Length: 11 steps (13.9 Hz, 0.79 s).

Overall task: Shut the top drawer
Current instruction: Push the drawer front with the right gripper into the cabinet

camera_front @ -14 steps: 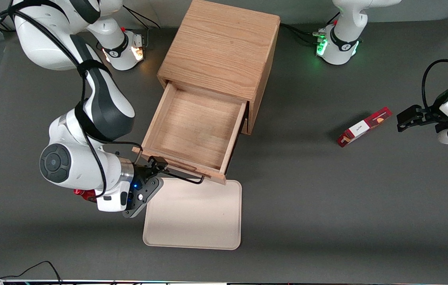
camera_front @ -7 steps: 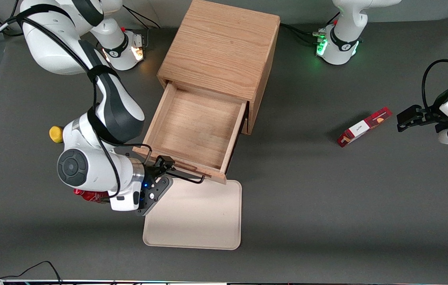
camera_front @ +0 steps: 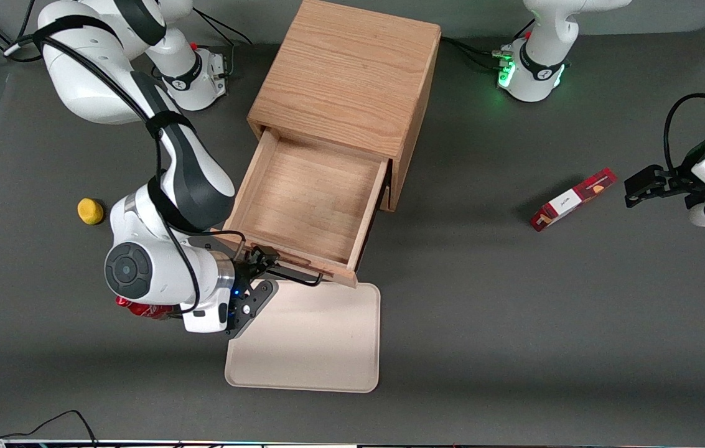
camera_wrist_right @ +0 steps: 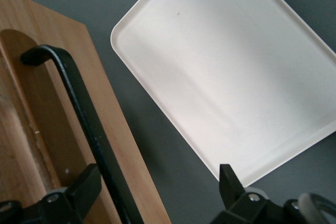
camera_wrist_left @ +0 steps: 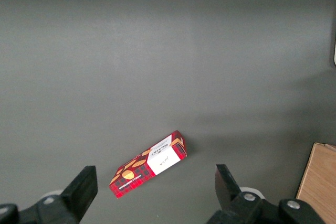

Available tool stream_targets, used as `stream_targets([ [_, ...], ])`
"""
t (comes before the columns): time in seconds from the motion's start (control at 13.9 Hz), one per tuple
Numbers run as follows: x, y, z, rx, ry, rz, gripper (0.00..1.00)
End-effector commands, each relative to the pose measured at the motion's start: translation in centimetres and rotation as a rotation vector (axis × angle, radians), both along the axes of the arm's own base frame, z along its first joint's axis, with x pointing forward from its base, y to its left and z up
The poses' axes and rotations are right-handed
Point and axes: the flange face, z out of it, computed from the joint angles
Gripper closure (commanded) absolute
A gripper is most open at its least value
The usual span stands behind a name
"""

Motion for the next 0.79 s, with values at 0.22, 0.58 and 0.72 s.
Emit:
stream_targets([
  [0.22,-1.4,1.4,-1.2,-0.011,0.029,0.046,0.00],
  [0.58,-3.4,3.0,-0.5,-0.026,0.040,0.081,0.00],
  [0.72,-4.2,3.2,-0.4,-0.038,0.049,0.094,0.00],
])
